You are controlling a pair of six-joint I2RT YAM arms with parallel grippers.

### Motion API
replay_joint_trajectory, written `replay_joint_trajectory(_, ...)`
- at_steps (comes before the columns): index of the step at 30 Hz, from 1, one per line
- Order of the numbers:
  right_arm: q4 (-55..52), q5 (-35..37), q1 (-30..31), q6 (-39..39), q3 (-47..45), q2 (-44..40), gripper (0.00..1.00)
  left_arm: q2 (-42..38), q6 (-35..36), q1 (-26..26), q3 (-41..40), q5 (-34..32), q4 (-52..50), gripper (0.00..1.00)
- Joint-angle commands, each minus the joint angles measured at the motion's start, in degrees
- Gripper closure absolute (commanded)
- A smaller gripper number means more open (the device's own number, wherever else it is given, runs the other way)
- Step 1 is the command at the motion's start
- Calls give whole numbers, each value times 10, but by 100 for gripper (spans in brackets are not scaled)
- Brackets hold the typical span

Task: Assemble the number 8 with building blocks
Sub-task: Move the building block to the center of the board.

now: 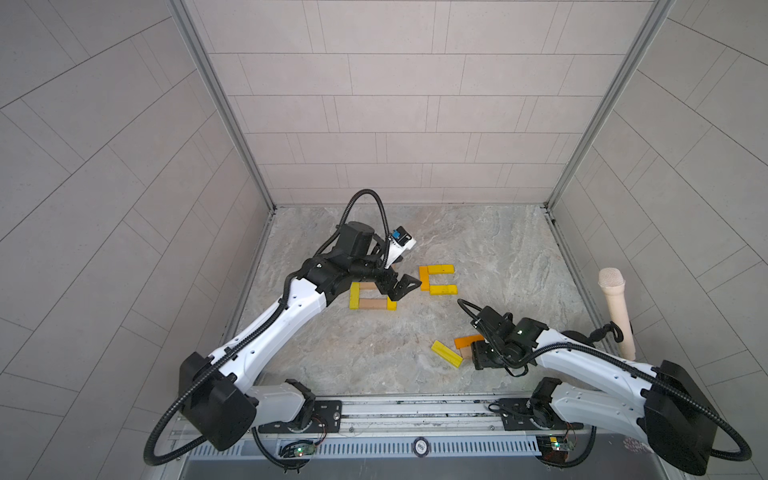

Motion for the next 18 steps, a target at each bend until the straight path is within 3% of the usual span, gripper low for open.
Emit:
replay_joint_trajectory(1, 22, 10, 4, 18, 0, 11, 32, -12, 5, -3, 4, 7, 8, 0)
replay_joint_trajectory(9, 58, 62, 3, 47, 11, 31, 43, -11, 7, -4, 4, 5, 7, 0)
replay_joint_trajectory(18, 109, 95, -10, 56, 39, 102, 48, -12, 7, -4, 4, 4, 6, 0)
